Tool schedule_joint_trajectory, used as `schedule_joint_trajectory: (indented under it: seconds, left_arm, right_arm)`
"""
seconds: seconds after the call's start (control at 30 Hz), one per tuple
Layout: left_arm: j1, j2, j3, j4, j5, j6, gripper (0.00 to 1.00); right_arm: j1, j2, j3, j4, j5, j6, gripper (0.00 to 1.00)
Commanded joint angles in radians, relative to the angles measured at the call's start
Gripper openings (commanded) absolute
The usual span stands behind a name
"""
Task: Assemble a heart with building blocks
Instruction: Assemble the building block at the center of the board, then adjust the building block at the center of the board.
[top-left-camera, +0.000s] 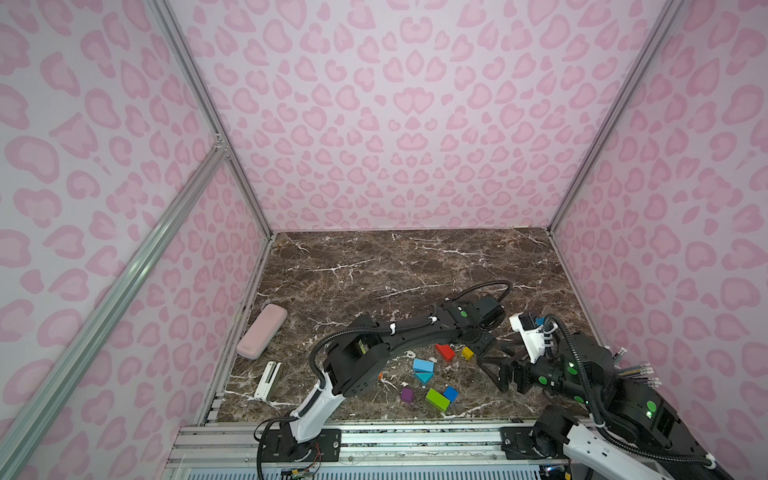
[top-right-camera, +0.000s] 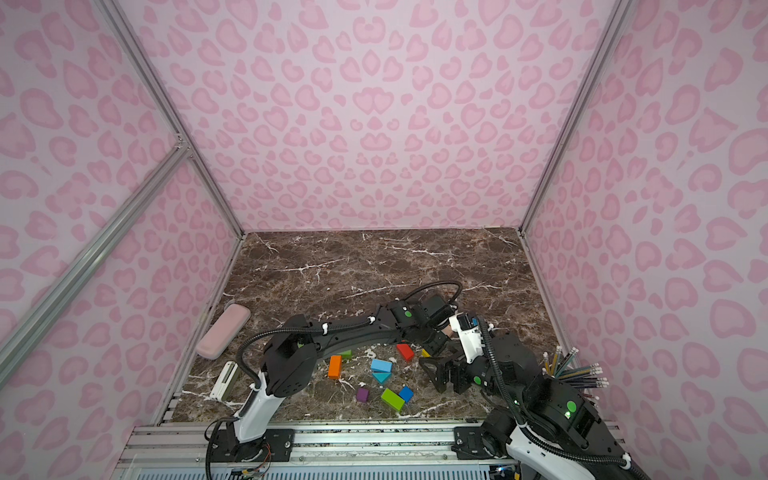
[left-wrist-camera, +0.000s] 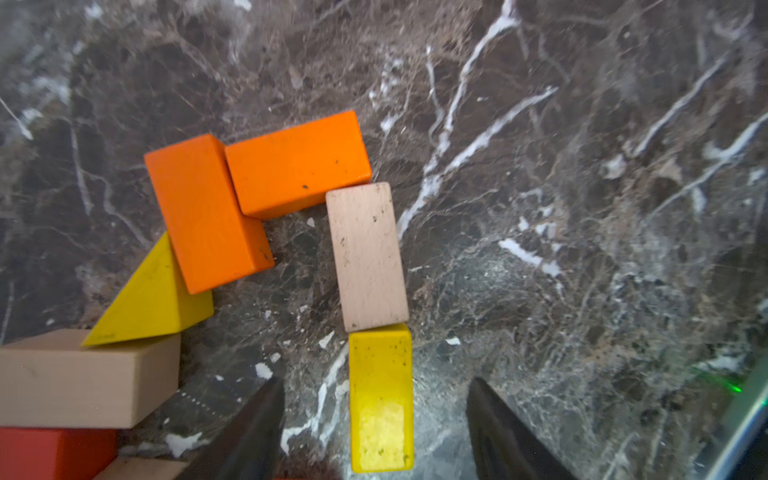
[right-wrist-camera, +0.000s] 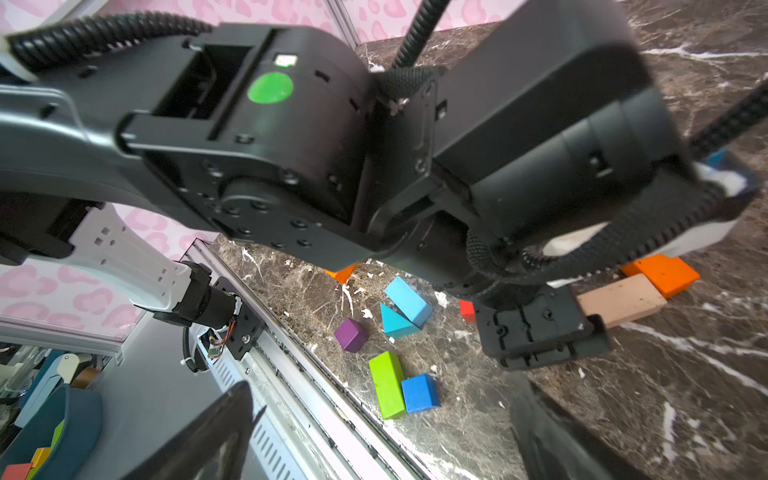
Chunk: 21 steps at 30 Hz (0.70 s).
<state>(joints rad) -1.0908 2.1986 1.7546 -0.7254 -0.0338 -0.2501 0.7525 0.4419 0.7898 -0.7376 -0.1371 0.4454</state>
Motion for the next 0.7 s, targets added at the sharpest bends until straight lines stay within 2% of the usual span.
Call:
schedule_joint_trajectory:
  seconds: [0.0, 0.2, 0.43, 0.67]
  left_arm:
    - [0.011, -0.046, 0.005, 0.023, 0.019, 0.014, 0.77]
    - [0.076, -0.154, -0.068, 0.041, 0.034, 0.001, 0.78]
    - [0.203, -0.322, -0.291, 0.114, 0.062, -0.03, 0.78]
    - [0.337, -0.448, -0.463, 0.179, 0.105, -0.031, 0.78]
  right_arm:
    - [0.0, 0.014, 0.001, 0.138, -0.017, -0.006, 0.98]
    - [0.0, 0.125, 0.017, 0.26, -0.027, -0.029, 0.98]
    - [-0.007, 0.296, 0.048, 0.375, -0.022, -0.07, 0.98]
    - [-0.119, 0.414, 0.041, 0.456, -0.09, -0.092, 0.97]
